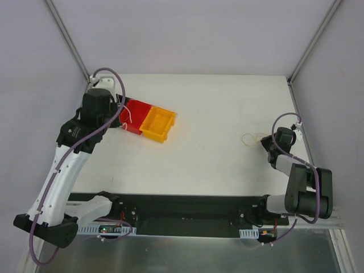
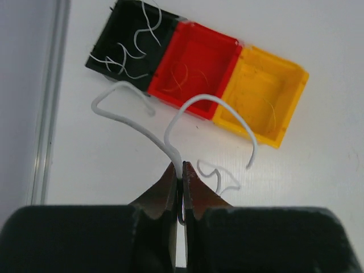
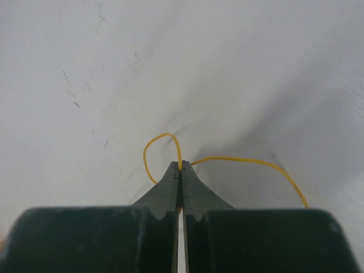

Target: Untangle the cables

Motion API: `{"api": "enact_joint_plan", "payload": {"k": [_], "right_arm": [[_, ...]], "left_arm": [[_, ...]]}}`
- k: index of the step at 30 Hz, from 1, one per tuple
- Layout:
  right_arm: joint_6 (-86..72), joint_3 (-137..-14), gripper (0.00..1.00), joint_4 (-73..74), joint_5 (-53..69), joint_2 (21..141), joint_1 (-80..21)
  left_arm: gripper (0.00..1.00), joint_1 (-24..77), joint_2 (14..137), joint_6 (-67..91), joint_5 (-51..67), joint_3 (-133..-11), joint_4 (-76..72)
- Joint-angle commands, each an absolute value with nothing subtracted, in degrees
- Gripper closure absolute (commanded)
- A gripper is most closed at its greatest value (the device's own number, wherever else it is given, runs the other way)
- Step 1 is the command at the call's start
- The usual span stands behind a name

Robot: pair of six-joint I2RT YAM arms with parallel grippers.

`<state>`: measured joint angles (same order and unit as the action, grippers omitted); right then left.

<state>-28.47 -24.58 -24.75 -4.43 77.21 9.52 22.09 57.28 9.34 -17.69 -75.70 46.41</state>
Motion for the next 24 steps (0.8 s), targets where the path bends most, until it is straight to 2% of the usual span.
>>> {"api": "enact_joint_plan", "payload": {"k": [1,9,17,24], "right_arm": [[-28.7,-27.2,1.00,-28.5,-1.5,77.7,9.8],[-29.8,-27.7,1.00,-29.9,1.6,78.7,9.8],[-31.1,-28.7,1.00,-31.8,5.3,80.8,9.8],[-31.6,-29.4,0.99,-32.7,6.9,82.4,9.8]], "left_arm": [[1.00,15.0,62.1,8.2,-20.2,-84.9,43.2],[1.00,4.4,71.4,6.9,-20.0,-89.7,26.9],[1.00,-1.8,87.8,6.4,-18.5,-102.3,24.3],[1.00,-2.9,97.0,6.3,-19.6,-108.2,23.8]]}}
